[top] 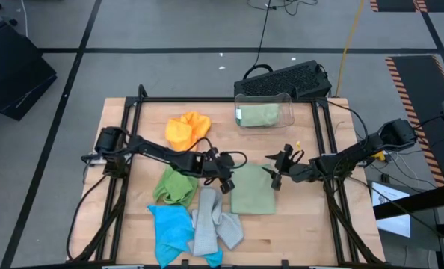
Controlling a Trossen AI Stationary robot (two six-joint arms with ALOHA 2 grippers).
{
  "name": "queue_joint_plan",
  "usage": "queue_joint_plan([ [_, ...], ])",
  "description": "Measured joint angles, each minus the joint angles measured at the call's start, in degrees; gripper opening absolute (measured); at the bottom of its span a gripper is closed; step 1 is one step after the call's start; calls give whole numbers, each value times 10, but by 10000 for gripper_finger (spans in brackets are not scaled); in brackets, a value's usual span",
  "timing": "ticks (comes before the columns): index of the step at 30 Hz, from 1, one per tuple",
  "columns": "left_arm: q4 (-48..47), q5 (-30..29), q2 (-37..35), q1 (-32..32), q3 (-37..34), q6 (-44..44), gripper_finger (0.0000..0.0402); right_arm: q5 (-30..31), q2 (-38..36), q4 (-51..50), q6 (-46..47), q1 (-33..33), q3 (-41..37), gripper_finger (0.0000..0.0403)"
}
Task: Fold microfiber towels
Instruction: Fold the light green microfiber towel
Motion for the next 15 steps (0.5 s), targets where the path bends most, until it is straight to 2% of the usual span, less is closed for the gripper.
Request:
queue_joint_plan([
  [3, 12, 13, -19, 2, 0, -2, 141, -11, -1, 6, -6, 2, 0, 223],
  [7, 97, 7, -22, -13, 0, 45, 136, -34, 0, 11, 28, 6, 0, 206],
  [10, 170, 6, 9, -19, 2, 96, 124, -42, 13, 12, 54, 6, 0, 170],
  [15, 200, 3, 71, -19, 0, 112, 103, -72, 71, 83, 43, 6, 1, 93],
])
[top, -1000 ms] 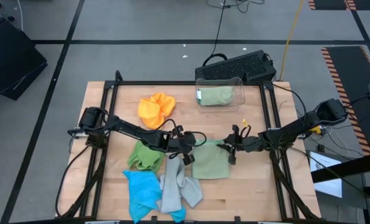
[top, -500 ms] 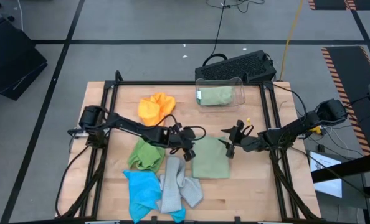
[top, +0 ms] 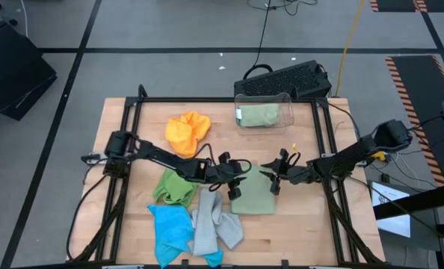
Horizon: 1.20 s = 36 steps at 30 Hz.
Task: Fold microfiber towels
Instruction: Fold the light green microfiber towel
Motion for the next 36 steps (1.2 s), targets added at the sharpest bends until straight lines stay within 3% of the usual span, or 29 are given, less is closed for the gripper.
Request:
queue_joint_plan([
  [8, -54, 5, 32, 3, 0, -15, 83, 0, 123, 128, -38, -8, 0, 8],
  [14, -111, 6, 32, 18, 0, -23, 77, 0, 180, 148, -28, -17, 0, 7],
  [19, -106, 32, 26, 21, 1, -7, 76, 0, 210, 167, -7, -23, 0, 8],
  [26, -129, 55, -34, 2, 0, 6, 76, -17, 131, 180, -16, -5, 1, 12],
  [31, -120, 32, -77, -47, 1, 37, 76, -58, 47, 116, -9, 36, 1, 36],
  [36, -120, 13, -76, -106, 0, 72, 79, -59, 12, 16, 26, 116, 15, 81],
])
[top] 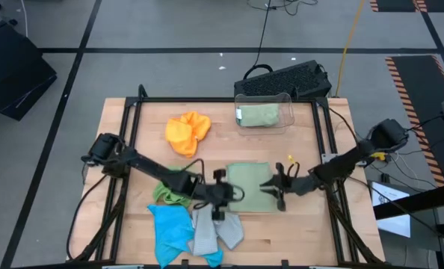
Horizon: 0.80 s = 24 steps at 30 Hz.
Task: Fold microfiber towels
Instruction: Fold the light green microfiber towel
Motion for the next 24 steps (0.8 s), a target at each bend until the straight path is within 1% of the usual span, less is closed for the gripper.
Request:
queue_joint_plan([
  [3, 9, -5, 11, -32, 0, -2, 100, 0, 0, -44, 18, 54, 20, 115],
  [6, 22, -29, 29, -59, 0, -5, 142, 2, 6, -81, 40, 93, 46, 147],
  [8, 44, -49, 45, -72, 0, -4, 173, 16, 10, -114, 48, 117, 59, 165],
  [11, 83, -76, 74, -80, 0, 10, 212, 35, 29, -136, 46, 145, 70, 182],
  [13, 96, -103, 87, -81, 0, 14, 227, 61, 46, -139, 45, 160, 70, 188],
  [16, 103, -113, 96, -71, 0, 24, 233, 95, 77, -133, 44, 170, 70, 195],
  [18, 101, -109, 100, -62, 0, 24, 229, 105, 101, -116, 42, 171, 70, 199],
  [24, 90, -55, 101, -40, 0, 28, 200, 112, 131, -106, 32, 171, 70, 199],
])
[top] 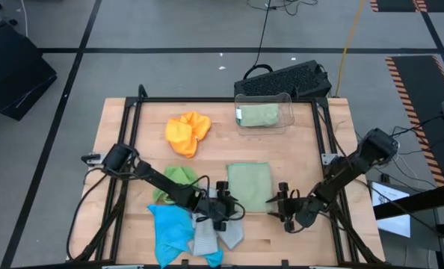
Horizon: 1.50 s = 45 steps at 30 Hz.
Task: Fold microfiber towels
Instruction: Fold the light green microfiber towel
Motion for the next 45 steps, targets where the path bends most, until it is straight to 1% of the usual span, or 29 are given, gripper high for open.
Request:
queue_joint_plan([
  [4, -9, 37, 2, 11, 0, 2, 184, 9, 0, -20, 1, -3, 0, 172],
  [10, -24, 36, 19, 23, 0, 15, 165, 8, 7, -35, 6, -6, 0, 97],
  [13, -32, 36, 19, 28, 0, 15, 135, 6, 16, -30, 17, -7, 0, 52],
  [16, -36, 37, 19, 29, 0, 21, 85, -7, 15, -23, 27, -11, 0, 14],
  [19, -44, 55, 9, 29, 0, 31, 25, -24, -1, -16, 28, -11, 0, 13],
  [20, -46, 63, 4, 28, 0, 29, 15, -25, -10, -16, 34, -11, 0, 18],
  [23, -59, 76, -17, 21, 0, 12, 19, -29, -38, -14, 51, -11, 0, 24],
  [26, -66, 78, -40, 12, 0, 9, 25, -40, -64, -14, 55, -11, 0, 18],
  [28, -68, 82, -54, 10, 0, 10, 19, -38, -80, -13, 55, -11, 0, 14],
  [31, -85, 78, -68, 12, 0, 12, 8, -25, -102, -13, 48, -15, 0, 12],
  [33, -102, 60, -75, 17, 0, 12, 11, -8, -114, -15, 44, -23, 0, 15],
  [37, -133, 45, -75, 31, 0, 3, 24, -5, -126, -13, 19, -53, 0, 18],
  [40, -158, 43, -75, 40, 0, -14, 14, -8, -127, -13, 1, -84, 0, 18],
  [43, -183, 33, -75, 49, 0, -33, 8, -33, -127, -15, -16, -119, 0, 18],
  [45, -187, 33, -75, 57, 0, -37, 15, -52, -127, -19, -23, -141, 0, 19],
])
